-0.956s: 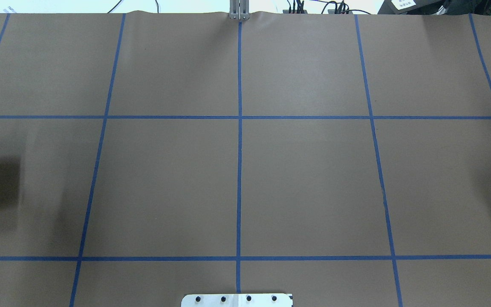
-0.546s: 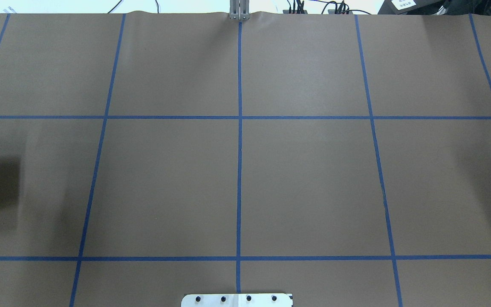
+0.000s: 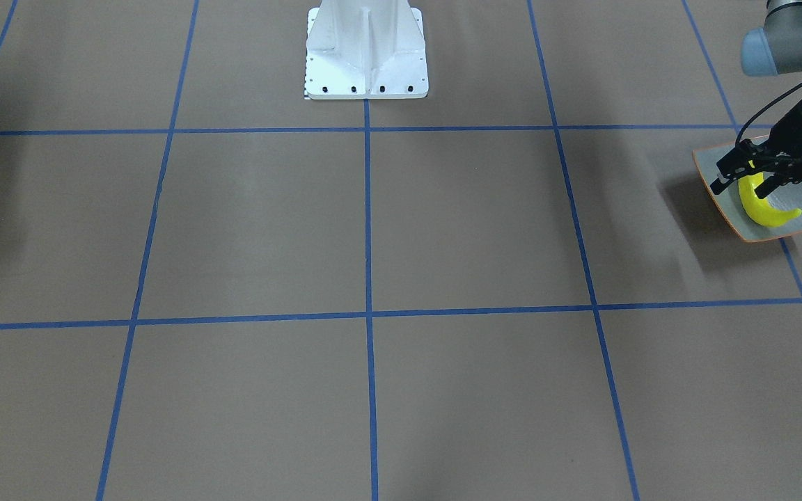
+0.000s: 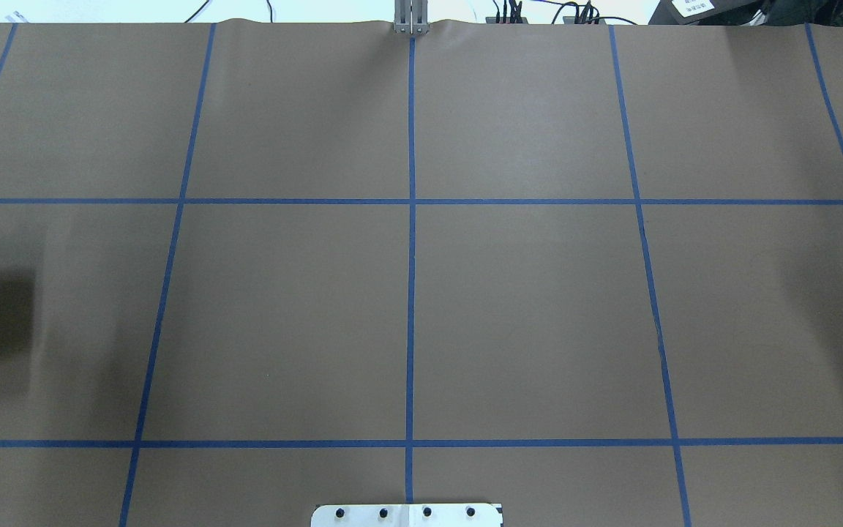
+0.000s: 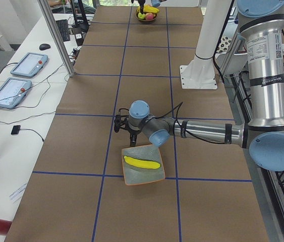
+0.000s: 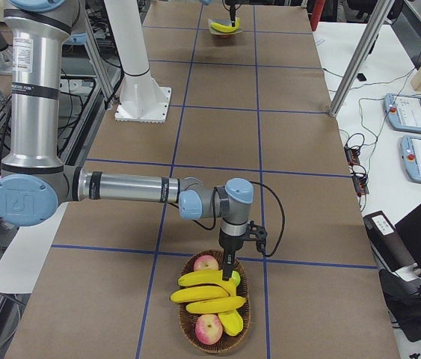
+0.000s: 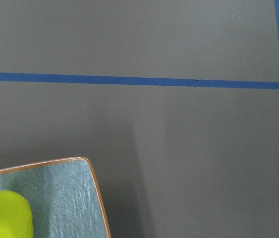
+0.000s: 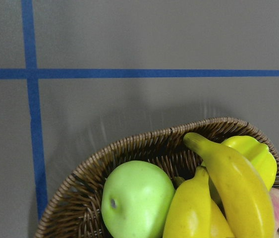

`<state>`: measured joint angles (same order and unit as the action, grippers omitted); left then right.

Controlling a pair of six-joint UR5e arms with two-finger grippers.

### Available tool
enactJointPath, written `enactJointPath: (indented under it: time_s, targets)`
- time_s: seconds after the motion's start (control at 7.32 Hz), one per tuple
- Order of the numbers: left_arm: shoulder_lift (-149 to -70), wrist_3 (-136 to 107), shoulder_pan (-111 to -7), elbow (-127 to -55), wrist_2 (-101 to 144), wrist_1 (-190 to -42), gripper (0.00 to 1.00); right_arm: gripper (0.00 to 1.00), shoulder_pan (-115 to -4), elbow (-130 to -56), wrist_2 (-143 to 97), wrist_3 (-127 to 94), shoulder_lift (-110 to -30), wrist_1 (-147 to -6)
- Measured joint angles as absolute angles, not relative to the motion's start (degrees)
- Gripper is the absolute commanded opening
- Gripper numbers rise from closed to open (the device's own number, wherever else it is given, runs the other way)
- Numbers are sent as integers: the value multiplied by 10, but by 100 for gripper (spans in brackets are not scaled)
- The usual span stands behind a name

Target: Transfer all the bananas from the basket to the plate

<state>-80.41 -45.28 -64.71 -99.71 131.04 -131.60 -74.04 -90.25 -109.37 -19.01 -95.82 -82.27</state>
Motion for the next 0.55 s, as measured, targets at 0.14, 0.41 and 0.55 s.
enactJointPath:
  time_s: [0.14,0.41,0.55]
  targets:
    - [-804,-453,-647,-998,1310,-1316,99,82,-740,-902,-1092,-185,-960,-824]
    - [-804,-453,-648,-1000,1310,-1317,99,79,-740,-902,-1078,-178,-967,-824]
    - [-804,-453,-648,-1001,1310,-1316,99,73,-740,-901,-1071,-170,-971,-824]
